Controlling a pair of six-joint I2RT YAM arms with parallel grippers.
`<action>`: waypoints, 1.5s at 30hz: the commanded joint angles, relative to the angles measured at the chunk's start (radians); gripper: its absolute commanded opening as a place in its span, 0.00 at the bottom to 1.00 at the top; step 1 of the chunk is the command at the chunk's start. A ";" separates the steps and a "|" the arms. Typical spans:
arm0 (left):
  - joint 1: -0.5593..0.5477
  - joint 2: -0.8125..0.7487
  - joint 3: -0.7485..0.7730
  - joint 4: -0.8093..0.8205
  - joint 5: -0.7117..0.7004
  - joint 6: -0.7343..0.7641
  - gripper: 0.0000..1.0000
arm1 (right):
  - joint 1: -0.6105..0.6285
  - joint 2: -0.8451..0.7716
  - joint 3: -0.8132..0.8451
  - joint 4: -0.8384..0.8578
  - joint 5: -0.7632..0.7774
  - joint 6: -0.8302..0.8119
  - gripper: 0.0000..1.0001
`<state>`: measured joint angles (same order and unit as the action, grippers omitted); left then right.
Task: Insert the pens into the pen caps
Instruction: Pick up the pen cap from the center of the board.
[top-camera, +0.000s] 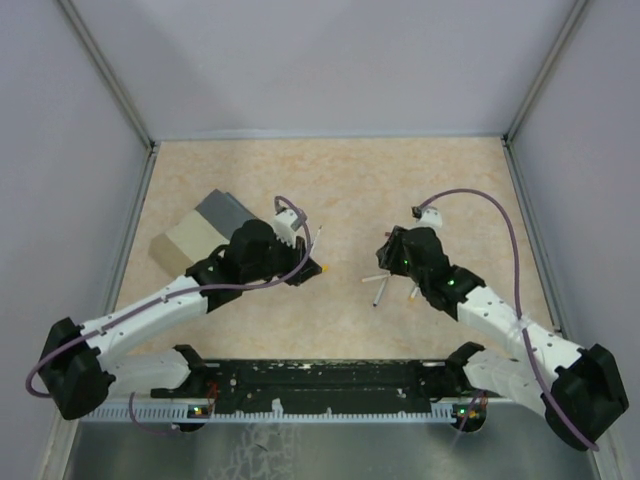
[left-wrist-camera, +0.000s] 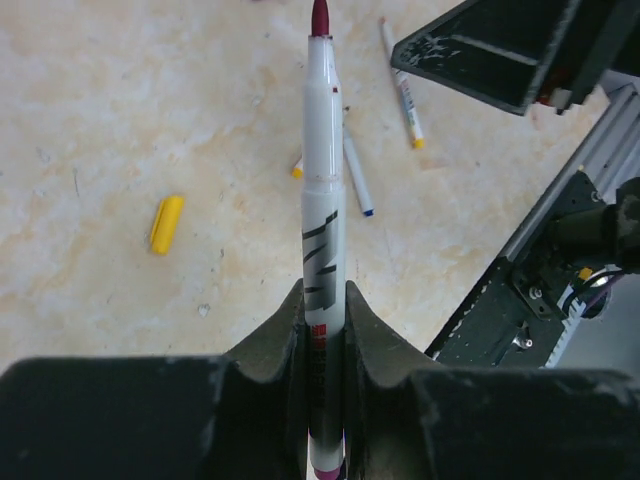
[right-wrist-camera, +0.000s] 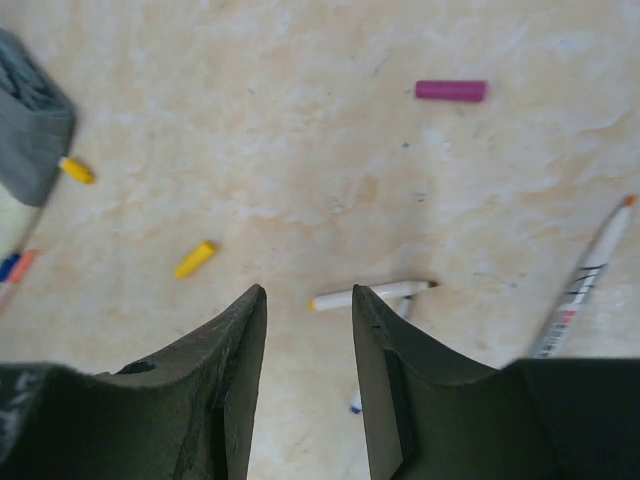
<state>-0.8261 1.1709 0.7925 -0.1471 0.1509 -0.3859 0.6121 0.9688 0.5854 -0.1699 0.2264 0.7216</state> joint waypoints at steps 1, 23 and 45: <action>0.007 -0.094 -0.074 0.223 0.086 0.073 0.00 | -0.003 -0.023 0.104 -0.103 0.172 -0.285 0.40; 0.012 -0.183 0.037 -0.007 0.073 0.213 0.00 | -0.034 0.430 0.503 -0.354 0.180 -0.544 0.48; 0.016 -0.229 -0.049 -0.080 -0.122 0.268 0.00 | -0.113 0.842 0.899 -0.730 0.352 0.568 0.46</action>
<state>-0.8154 0.9413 0.7292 -0.2207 0.0662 -0.1371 0.5171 1.7645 1.4075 -0.7597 0.5190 1.0573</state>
